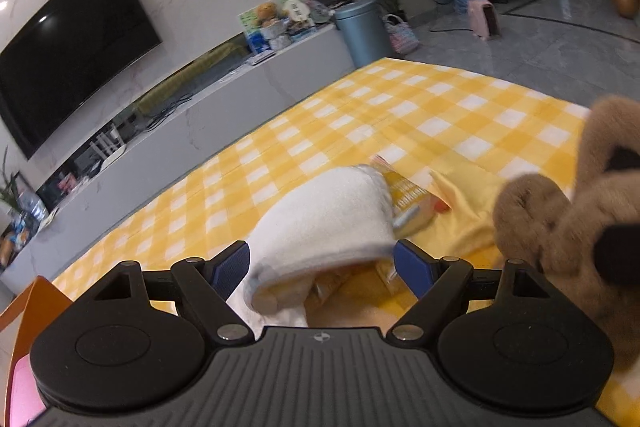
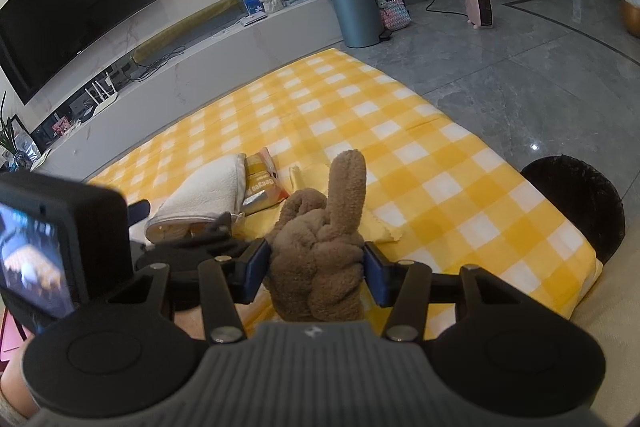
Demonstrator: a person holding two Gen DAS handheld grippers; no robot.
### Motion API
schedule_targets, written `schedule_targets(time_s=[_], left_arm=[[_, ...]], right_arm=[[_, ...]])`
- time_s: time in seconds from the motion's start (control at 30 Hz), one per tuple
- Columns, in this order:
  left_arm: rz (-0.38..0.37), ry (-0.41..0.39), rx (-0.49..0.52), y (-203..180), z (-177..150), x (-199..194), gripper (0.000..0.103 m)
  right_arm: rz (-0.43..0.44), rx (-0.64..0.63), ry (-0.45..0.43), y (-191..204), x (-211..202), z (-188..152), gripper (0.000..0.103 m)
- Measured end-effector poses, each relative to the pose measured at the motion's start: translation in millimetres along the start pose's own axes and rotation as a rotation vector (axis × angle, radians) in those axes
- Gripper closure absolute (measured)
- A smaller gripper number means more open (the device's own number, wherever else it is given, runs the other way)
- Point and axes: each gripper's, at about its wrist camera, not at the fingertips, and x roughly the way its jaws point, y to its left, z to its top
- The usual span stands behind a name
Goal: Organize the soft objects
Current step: 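Close the left tool on the edge of the white towel, then lift the plush toy with the right tool while the left tool lifts the towel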
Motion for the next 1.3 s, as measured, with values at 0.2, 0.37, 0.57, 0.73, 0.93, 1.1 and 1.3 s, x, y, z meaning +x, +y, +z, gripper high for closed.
schedule_targets(time_s=[0.2, 0.37, 0.57, 0.73, 0.93, 1.1, 1.3], left_arm=[[0.035, 0.018, 0.107, -12.9, -8.3, 6.1, 0.007], [0.057, 0.017, 0.114, -12.1, -6.7, 16.2, 0.007], [0.102, 0.023, 0.066, -9.1, -6.7, 20.6, 0.082], [0.111, -0.004, 0.039, -6.2, -7.1, 3.8, 0.092], [0.003, -0.06, -0.115, 19.2, -6.8, -48.8, 0.092], [-0.112, -0.078, -0.279, 43.1, -23.1, -87.4, 0.092], [-0.125, -0.029, -0.307, 43.7, -46.2, -90.2, 0.091]], right_arm=[[-0.02, 0.005, 0.007, -0.2, 0.3, 0.2, 0.05], [-0.015, 0.013, 0.007, -2.5, 0.7, -0.1, 0.05], [0.001, 0.016, 0.011, -4.3, 2.0, -1.0, 0.05], [0.008, 0.024, 0.013, -7.3, 2.3, -0.9, 0.05], [0.015, 0.039, 0.013, -10.2, 2.2, -0.8, 0.05], [0.012, 0.033, 0.014, -8.8, 1.3, -1.1, 0.05], [0.009, 0.037, 0.015, -9.3, 0.4, -1.7, 0.05]])
